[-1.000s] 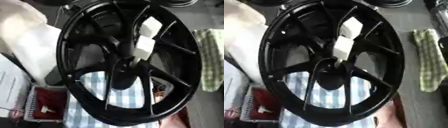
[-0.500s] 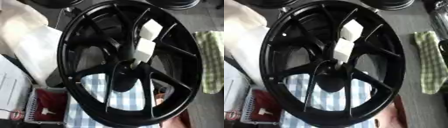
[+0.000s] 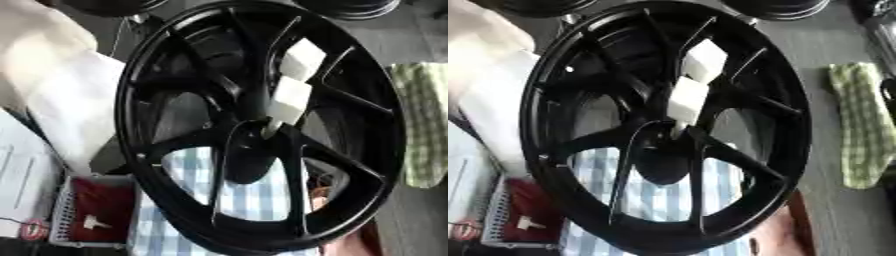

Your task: Pull the pin out of the wheel hub.

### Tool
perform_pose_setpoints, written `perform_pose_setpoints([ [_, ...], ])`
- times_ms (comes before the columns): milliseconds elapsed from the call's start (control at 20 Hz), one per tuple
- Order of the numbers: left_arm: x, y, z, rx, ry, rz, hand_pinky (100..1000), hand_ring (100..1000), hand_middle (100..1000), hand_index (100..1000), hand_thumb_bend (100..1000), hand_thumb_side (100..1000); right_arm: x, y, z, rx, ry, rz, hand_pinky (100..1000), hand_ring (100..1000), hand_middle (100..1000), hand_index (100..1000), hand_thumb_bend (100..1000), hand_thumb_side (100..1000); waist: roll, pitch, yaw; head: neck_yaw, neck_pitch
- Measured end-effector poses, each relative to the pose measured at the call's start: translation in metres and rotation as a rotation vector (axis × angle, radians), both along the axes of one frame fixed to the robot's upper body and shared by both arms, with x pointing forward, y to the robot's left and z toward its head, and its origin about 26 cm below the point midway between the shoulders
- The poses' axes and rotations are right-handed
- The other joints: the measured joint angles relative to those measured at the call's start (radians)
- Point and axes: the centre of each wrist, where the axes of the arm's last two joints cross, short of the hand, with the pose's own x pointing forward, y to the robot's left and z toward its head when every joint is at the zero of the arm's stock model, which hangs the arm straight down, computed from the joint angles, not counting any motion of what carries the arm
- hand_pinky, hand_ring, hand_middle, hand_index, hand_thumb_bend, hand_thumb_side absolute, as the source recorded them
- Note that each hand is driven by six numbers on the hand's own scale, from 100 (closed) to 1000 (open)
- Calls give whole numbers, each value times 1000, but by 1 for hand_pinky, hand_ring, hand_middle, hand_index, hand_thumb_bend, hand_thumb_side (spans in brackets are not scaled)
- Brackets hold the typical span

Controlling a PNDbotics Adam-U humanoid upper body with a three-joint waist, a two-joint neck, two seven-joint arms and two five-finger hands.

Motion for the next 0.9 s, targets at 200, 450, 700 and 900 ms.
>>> perform_pose_setpoints([
  [200,-1,1,-2,1,6,2,743,756,678,764,358,724,-12,11,14,-159,-38,42,827,748,704,739,242,543,-7,0,0,3,1],
  [450,-1,0,-2,4,11,-1,743,756,678,764,354,725,-29,29,22,-388,-85,130,835,766,728,749,220,553,-15,-3,2,2,2],
  [700,0,-1,-2,8,19,-7,743,755,678,764,354,725,-30,46,20,-555,-117,220,848,778,742,760,183,567,-18,-6,5,2,2],
  [900,0,-1,-2,10,20,-7,743,756,678,764,353,725,-26,51,20,-671,-140,268,850,781,746,763,186,568,-19,-10,6,2,10],
])
